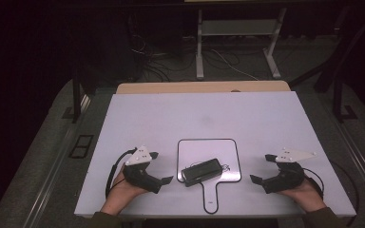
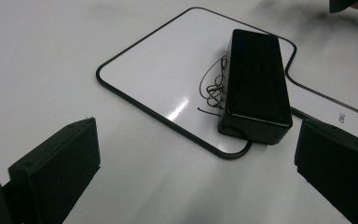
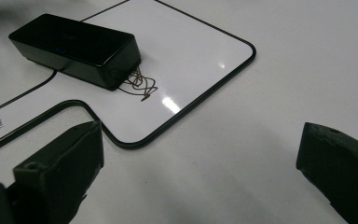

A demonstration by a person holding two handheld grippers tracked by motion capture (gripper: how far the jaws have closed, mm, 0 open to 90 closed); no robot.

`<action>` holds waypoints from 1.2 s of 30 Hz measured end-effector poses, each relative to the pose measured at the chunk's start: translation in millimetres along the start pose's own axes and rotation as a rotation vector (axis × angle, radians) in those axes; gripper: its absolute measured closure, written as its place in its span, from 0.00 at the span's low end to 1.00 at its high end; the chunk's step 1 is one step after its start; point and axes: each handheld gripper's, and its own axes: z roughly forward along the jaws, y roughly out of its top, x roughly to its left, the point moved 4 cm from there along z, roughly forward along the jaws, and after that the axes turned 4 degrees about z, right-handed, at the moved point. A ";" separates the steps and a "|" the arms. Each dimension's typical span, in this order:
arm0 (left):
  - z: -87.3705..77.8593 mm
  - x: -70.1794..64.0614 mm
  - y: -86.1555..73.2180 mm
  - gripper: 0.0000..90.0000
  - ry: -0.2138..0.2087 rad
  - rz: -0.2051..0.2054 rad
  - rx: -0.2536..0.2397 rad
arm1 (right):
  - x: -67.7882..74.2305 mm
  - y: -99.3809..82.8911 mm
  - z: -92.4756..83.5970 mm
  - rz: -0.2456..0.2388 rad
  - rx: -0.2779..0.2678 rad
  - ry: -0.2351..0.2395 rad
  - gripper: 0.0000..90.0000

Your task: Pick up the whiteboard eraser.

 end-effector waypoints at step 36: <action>11.3 5.2 12.6 0.00 -0.009 0.001 0.024 | -1.3 1.0 -2.6 0.013 -0.025 0.012 0.00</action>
